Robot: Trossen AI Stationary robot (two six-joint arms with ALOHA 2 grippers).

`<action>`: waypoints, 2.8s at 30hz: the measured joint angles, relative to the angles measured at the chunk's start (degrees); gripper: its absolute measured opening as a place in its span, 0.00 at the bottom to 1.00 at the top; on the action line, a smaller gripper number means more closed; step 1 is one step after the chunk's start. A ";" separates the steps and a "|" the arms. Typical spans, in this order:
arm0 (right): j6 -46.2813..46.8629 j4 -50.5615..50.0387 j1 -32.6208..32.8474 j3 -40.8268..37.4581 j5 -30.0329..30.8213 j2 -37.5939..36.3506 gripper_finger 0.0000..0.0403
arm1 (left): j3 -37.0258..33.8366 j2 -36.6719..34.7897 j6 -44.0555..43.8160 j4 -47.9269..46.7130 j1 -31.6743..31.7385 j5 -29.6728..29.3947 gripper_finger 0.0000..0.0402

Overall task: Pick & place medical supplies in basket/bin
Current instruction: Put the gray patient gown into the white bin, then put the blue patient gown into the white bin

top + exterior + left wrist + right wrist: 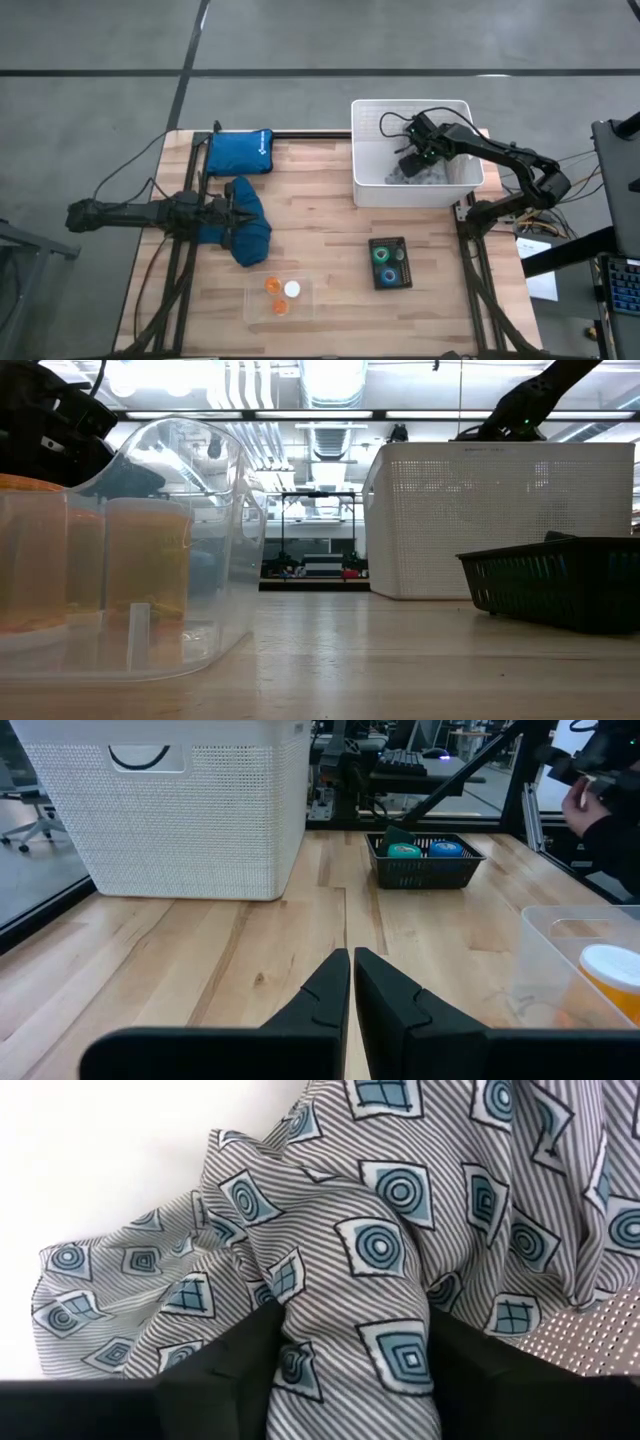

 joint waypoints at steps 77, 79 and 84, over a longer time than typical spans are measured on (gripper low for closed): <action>-25.46 51.46 23.06 -1.31 -19.35 -9.96 0.95 | 0.02 0.00 -0.04 0.00 0.01 0.01 0.06; -25.44 52.75 23.06 -1.31 -19.77 -9.60 0.95 | 0.02 0.00 -0.07 0.00 0.02 0.00 0.06; -24.09 53.56 23.06 -1.22 -20.09 -10.64 0.95 | 0.02 0.00 -0.20 0.00 0.01 0.00 0.06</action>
